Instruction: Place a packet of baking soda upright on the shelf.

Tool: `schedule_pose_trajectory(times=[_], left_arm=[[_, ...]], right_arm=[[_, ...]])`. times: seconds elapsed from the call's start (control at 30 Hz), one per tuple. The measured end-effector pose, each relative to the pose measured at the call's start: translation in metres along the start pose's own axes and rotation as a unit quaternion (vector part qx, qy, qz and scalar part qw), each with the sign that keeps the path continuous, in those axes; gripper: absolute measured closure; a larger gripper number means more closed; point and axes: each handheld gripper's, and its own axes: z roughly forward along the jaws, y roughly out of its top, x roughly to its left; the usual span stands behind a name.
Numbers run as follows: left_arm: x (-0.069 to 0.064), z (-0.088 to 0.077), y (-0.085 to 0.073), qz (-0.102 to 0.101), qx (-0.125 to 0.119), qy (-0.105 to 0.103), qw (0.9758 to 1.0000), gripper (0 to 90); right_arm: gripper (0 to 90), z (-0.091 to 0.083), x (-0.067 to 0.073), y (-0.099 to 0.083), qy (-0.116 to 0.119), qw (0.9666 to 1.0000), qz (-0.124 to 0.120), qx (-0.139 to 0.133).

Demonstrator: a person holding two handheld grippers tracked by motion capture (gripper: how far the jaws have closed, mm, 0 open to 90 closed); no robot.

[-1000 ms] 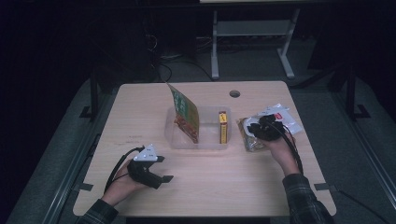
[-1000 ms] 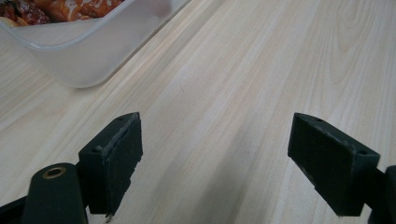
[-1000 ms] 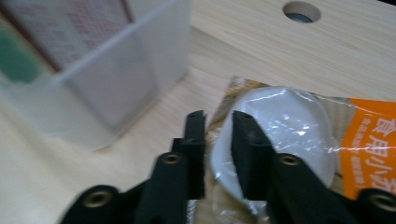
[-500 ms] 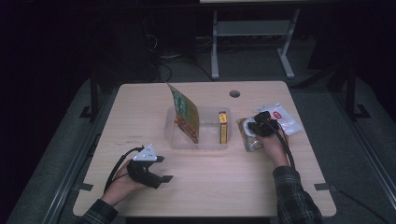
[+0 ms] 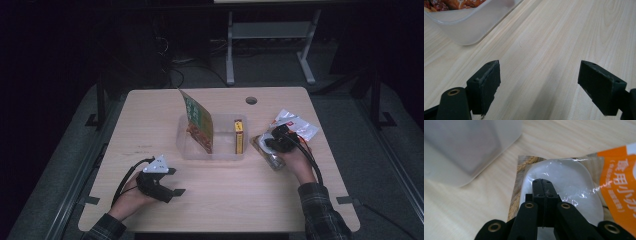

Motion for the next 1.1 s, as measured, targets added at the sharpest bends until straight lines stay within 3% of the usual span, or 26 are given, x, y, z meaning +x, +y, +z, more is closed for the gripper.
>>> schedule_pose_trajectory(times=[0.23,0.3,0.4,0.57,0.83,0.97,1.1], left_arm=[[-0.001,0.0,0.0,0.001,-0.001,-0.001,1.0,17.8],[0.0,0.0,0.0,0.002,-0.001,-0.001,1.0,17.8],[0.0,0.0,0.0,0.0,-0.002,-0.002,1.0,17.8],[0.001,0.0,0.0,-0.001,-0.001,-0.002,1.0,17.8],[0.0,0.0,0.0,0.0,0.002,-0.003,1.0,17.8],[-0.001,0.001,0.0,0.001,0.003,-0.005,1.0,17.8],[-0.002,0.002,0.001,0.001,0.005,-0.006,1.0,17.8]], right_arm=[[90.0,-0.009,0.006,-0.008,0.018,0.9997,-0.009,0.012],[89.9,-0.01,0.007,-0.008,0.006,0.9992,-0.039,0.011],[90.0,-0.014,0.004,-0.008,-0.008,0.9988,-0.048,-0.002],[90.0,-0.013,0.0,-0.01,-0.029,0.9957,-0.083,0.03],[90.0,-0.018,0.004,-0.015,-0.014,0.9954,-0.09,0.032],[90.0,-0.022,0.007,-0.019,0.006,0.9951,-0.094,0.031],[90.0,-0.022,0.01,-0.019,0.006,0.9943,-0.1,0.036]])
